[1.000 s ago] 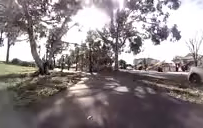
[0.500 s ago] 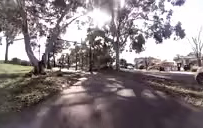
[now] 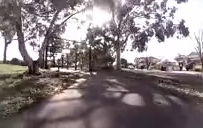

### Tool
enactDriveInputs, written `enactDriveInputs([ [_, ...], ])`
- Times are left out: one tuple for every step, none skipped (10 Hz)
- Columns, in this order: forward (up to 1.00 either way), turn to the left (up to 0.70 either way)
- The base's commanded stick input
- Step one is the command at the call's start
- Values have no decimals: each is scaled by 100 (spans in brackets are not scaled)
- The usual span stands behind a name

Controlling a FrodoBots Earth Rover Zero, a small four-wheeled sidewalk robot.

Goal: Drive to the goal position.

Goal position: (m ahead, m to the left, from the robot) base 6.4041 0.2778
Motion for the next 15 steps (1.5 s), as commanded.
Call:
enactDriveInputs([
  [100,0],
  [100,0],
  [100,0],
  [100,0],
  [100,0],
  [100,0],
  [100,0],
  [100,0],
  [100,0],
  [100,0],
  [100,0],
  [100,0],
  [100,0],
  [100,0],
  [100,0],
])
